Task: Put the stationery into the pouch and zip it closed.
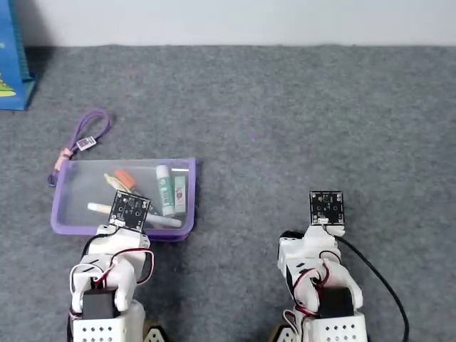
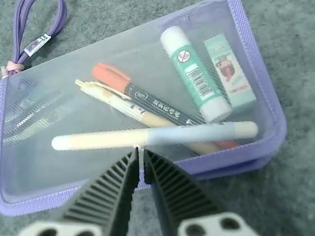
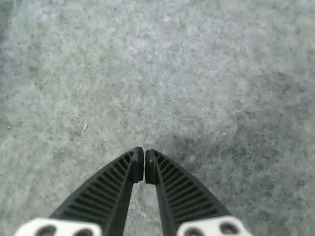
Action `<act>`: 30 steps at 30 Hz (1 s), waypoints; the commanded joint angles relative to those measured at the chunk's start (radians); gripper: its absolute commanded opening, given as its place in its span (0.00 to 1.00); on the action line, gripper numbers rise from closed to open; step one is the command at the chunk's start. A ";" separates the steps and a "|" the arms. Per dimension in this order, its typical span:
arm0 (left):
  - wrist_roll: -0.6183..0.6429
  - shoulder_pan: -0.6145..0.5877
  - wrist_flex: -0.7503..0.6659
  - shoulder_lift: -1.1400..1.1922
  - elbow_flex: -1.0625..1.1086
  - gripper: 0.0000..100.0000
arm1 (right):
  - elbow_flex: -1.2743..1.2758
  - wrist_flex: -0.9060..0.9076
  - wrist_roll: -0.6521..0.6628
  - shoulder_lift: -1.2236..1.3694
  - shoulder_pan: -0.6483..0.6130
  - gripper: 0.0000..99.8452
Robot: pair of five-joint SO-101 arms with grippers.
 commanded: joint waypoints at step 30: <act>-0.008 -0.002 -0.021 0.008 -0.010 0.02 | 0.018 0.082 -0.008 -0.018 0.002 0.01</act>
